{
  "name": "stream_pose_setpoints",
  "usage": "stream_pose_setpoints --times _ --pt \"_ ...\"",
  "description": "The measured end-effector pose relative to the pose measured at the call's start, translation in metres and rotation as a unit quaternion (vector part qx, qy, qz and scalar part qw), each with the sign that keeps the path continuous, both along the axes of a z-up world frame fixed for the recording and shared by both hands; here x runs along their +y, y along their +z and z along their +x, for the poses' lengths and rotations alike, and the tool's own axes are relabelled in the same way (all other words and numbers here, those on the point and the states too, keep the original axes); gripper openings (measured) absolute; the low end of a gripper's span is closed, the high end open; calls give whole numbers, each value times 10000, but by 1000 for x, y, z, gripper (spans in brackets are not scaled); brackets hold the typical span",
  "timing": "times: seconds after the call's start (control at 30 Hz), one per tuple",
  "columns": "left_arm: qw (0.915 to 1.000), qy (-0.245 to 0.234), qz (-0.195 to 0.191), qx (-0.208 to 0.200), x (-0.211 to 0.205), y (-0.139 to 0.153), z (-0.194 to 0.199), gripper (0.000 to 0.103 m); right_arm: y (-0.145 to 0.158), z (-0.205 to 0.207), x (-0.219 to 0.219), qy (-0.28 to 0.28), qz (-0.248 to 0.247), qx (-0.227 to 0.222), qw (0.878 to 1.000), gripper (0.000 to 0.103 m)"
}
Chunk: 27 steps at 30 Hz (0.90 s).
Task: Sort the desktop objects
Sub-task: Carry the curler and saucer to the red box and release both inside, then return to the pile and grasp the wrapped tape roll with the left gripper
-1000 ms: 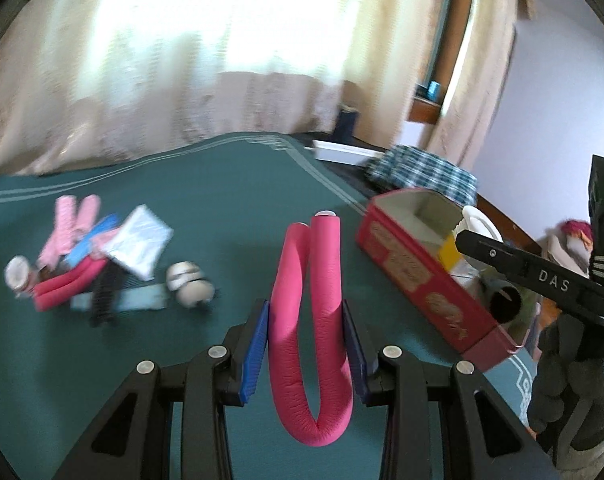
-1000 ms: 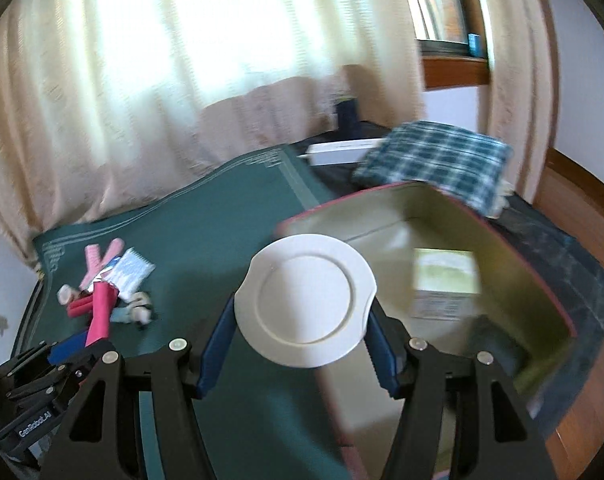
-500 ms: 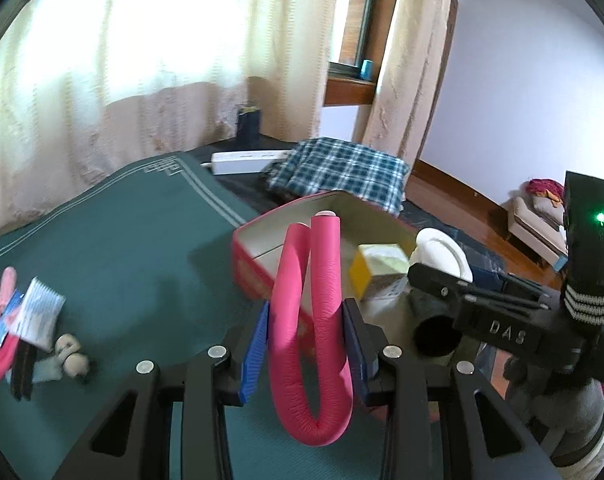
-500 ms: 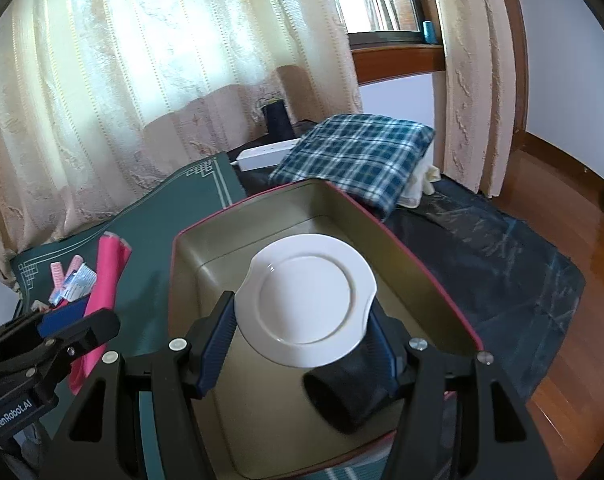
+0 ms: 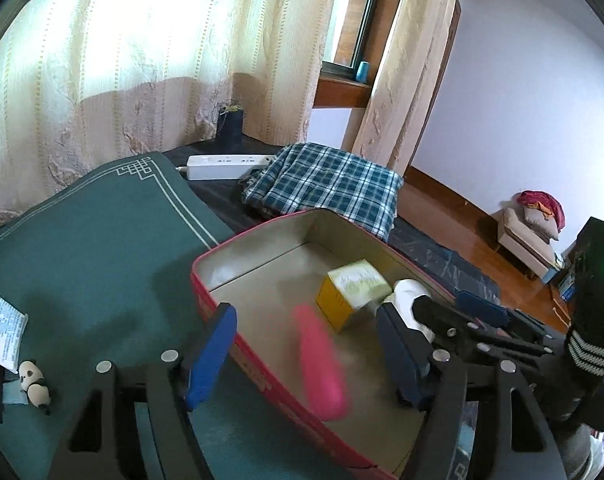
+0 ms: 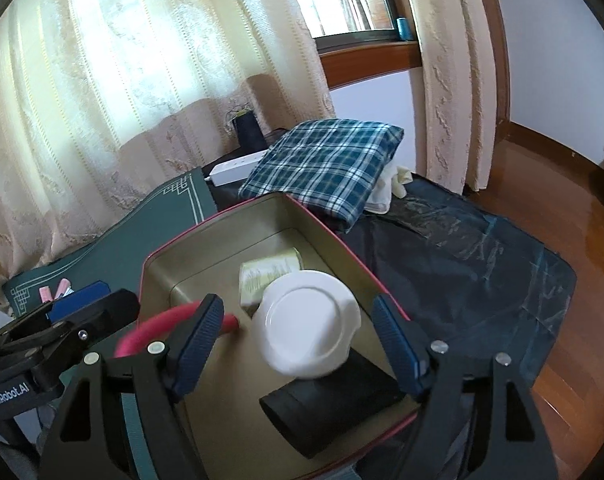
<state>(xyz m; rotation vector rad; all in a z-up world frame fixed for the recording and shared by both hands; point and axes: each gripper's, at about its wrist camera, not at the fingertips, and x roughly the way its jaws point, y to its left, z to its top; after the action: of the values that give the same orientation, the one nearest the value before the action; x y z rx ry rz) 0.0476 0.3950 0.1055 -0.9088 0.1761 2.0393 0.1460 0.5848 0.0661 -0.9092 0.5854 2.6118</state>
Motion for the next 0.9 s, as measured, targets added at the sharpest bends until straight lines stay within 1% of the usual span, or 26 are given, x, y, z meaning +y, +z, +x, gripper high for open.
stream_pose_setpoints --times 0.13,0.23,0.47,0.9 --pt "9998 182 -51 11 -8 -2 -5 74 0 -1 0 -9 -55 9 10000 80" --pt "9994 301 -102 97 -13 -2 -7 74 1 -3 -5 62 -57 19 10000 80" --pt "9987 463 -161 160 -27 -3 -9 74 5 -5 -21 203 -30 60 9998 80" --pt "9954 927 -162 156 -75 -5 -17 74 12 -14 -54 506 35 118 9986 80"
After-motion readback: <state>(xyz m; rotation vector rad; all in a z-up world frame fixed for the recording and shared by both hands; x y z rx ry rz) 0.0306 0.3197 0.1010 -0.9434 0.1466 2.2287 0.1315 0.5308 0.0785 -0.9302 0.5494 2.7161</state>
